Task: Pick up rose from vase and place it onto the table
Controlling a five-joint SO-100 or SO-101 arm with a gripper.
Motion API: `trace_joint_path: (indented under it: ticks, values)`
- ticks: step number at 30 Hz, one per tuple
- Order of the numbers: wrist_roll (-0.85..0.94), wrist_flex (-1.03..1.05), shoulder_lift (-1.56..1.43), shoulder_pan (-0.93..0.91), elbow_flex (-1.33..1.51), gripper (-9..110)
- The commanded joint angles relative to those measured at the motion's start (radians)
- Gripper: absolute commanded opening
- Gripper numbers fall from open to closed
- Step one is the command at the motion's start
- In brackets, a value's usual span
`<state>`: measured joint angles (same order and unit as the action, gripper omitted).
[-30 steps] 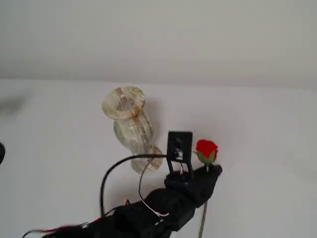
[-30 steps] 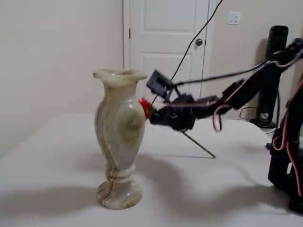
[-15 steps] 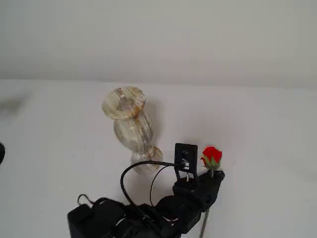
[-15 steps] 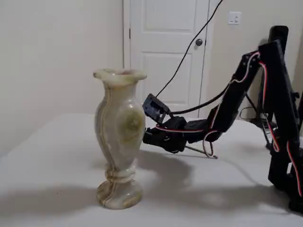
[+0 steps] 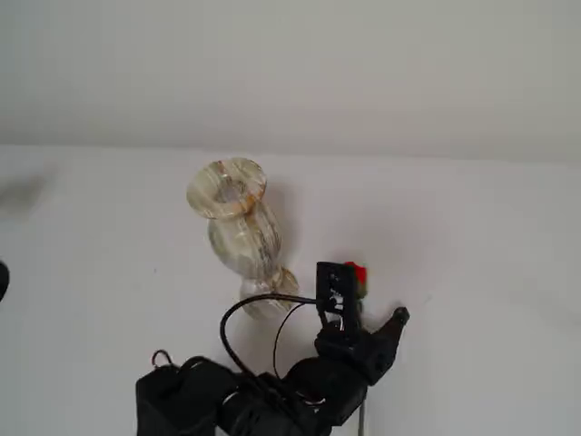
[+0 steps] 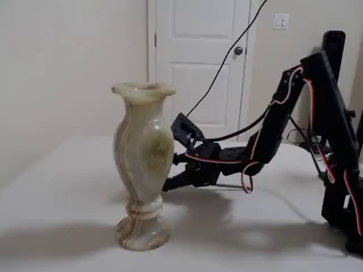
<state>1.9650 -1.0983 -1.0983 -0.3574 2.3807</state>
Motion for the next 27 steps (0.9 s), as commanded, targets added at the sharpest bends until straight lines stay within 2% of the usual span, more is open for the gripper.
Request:
trace_joint_path:
  ticks: [1,7,18,27]
  values:
    - [0.054,-0.04,0.006,-0.038,-0.071,46]
    - [0.063,0.026,-0.029,-0.064,-0.071,48]
    - [0.025,0.028,-0.101,-0.048,-0.061,47]
    - [-0.044,0.124,-0.334,-0.002,0.018,47]
